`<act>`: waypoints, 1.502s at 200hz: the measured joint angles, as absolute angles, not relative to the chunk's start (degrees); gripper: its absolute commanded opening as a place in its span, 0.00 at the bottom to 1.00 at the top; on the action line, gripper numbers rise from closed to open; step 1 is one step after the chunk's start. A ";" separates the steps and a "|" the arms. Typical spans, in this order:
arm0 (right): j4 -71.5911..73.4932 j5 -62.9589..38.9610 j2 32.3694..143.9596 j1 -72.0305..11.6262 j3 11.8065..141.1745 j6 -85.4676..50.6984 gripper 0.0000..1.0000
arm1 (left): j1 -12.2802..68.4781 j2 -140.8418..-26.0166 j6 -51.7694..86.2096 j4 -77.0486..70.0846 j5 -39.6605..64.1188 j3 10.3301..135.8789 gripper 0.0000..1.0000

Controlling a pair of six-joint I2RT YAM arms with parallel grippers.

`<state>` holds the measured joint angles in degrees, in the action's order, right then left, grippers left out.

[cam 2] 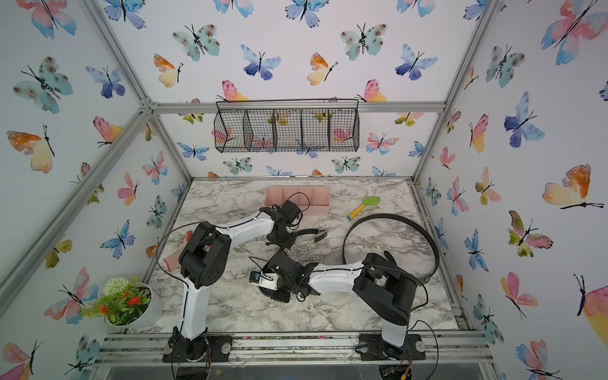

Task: Place the belts into the storage roll
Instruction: Roll the belt at the center of the board.

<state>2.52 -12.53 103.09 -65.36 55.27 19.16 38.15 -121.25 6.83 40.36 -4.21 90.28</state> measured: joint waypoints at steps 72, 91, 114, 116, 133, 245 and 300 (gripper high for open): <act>8.21 -11.99 102.41 -65.36 51.00 18.92 0.03 | 41.78 -120.64 5.56 38.39 -3.81 88.73 0.00; 9.56 -11.99 102.39 -65.36 50.30 18.50 0.03 | 43.22 -120.16 5.08 37.78 -3.09 87.99 0.00; 10.13 -11.99 102.39 -65.36 50.04 18.22 0.03 | 45.30 -119.50 4.16 36.84 -3.09 86.72 0.00; 10.13 -11.99 102.39 -65.36 50.04 18.17 0.03 | 45.50 -119.39 3.99 36.69 -3.09 86.52 0.00; 10.20 -12.01 102.37 -65.36 50.02 18.02 0.03 | 46.92 -118.52 3.75 35.97 -3.14 85.12 0.00; 10.11 -11.99 102.39 -65.47 50.02 16.51 0.03 | 41.30 -106.15 9.52 31.64 -1.37 75.26 0.99; 10.15 -11.99 102.39 -65.52 49.95 15.88 0.03 | 33.98 -92.64 17.89 30.06 -3.88 67.35 0.98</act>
